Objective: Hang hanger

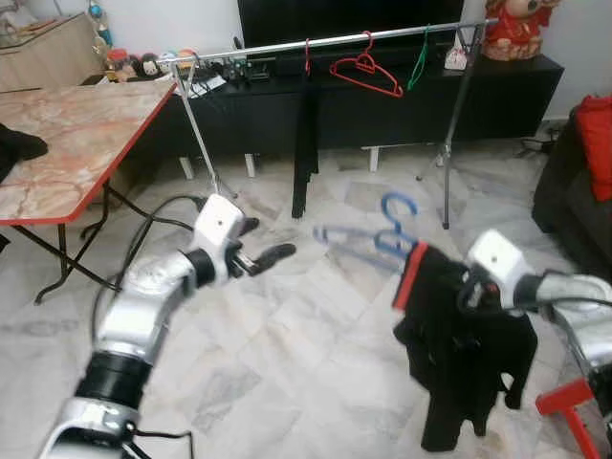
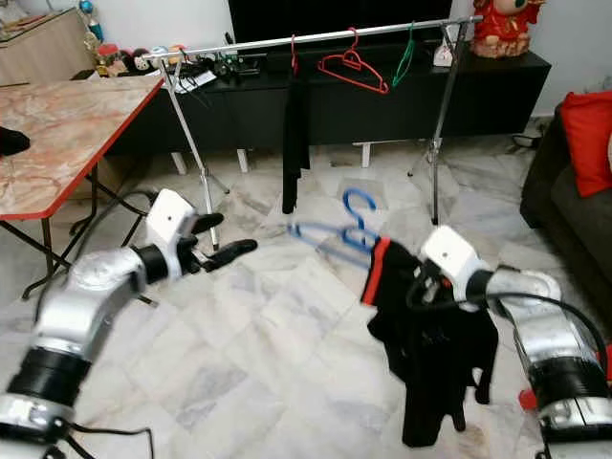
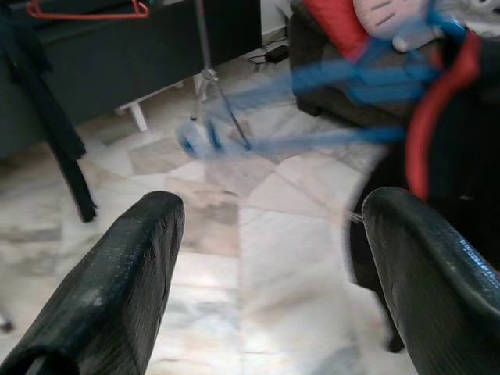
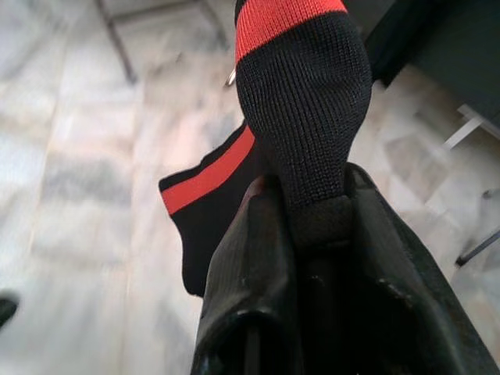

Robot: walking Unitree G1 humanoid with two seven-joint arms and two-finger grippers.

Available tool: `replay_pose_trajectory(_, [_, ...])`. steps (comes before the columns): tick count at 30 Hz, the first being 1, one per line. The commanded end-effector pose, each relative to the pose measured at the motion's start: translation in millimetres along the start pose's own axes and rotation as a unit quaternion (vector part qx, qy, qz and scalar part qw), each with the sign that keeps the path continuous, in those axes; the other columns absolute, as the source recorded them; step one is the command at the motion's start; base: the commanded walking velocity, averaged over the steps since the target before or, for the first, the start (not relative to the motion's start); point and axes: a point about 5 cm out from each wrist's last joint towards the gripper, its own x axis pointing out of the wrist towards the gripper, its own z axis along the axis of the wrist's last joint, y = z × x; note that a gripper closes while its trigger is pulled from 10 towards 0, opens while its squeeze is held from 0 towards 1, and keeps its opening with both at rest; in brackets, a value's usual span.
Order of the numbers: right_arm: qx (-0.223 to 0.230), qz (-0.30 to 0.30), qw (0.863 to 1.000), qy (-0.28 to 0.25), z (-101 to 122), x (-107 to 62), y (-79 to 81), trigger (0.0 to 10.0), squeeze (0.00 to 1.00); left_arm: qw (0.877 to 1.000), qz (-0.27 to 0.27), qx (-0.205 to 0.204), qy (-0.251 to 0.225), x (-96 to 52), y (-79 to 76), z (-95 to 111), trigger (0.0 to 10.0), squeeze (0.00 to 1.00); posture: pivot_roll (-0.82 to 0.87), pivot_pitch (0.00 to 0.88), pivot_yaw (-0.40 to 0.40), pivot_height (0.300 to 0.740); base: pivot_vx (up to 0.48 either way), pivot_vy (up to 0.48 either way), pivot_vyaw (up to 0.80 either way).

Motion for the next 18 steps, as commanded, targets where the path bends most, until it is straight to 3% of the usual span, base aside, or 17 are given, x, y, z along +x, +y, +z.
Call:
replay_pose_trajectory(1, [0.006,-0.005,0.998,-0.066,28.4,1.8,-5.7,0.0,0.0,1.0,-0.015,-0.008,-0.019,7.3,-14.6,11.8,10.0,0.0,-0.13,0.0,0.08,0.74,0.0,0.0,0.0])
replay_pose_trajectory(3, [0.006,0.0,0.997,-0.082,35.3,2.7,-4.9,0.0,0.0,1.0,-0.013,-0.012,-0.023,11.1,-19.8,13.8,10.0,0.0,-0.13,0.0,0.083,0.74,0.0,0.0,0.0])
replay_pose_trajectory(8, [0.01,0.01,0.992,-0.123,55.3,4.1,-2.2,0.0,0.0,0.999,-0.038,0.023,-0.023,26.7,-41.5,14.6,10.0,0.0,-0.12,0.0,0.09,0.74,0.0,0.0,0.0])
replay_pose_trajectory(11, [0.008,0.032,0.989,-0.144,67.0,1.6,2.2,0.0,0.0,0.995,-0.063,0.077,-0.006,34.0,-53.5,12.2,10.0,0.0,-0.12,0.0,0.096,0.74,0.0,0.0,0.0])
replay_pose_trajectory(12, [0.001,0.053,0.986,-0.16,75.4,-2.3,6.9,0.0,0.0,0.99,-0.084,0.112,0.001,38.9,-62.5,11.0,10.0,0.0,-0.12,0.0,0.102,0.74,0.0,0.0,0.0])
replay_pose_trajectory(15, [-0.014,0.074,0.982,-0.174,84.1,-6.8,12.7,0.0,0.0,0.985,-0.099,0.141,0.007,45.0,-69.7,8.7,10.0,0.0,-0.12,0.0,0.107,0.74,0.0,0.0,0.0])
replay_pose_trajectory(18, [-0.019,0.072,0.982,-0.173,85.8,-7.5,13.8,0.0,0.0,0.984,-0.109,0.143,0.009,48.1,-73.8,6.1,10.0,0.0,-0.13,0.0,0.117,0.74,0.0,0.0,0.0])
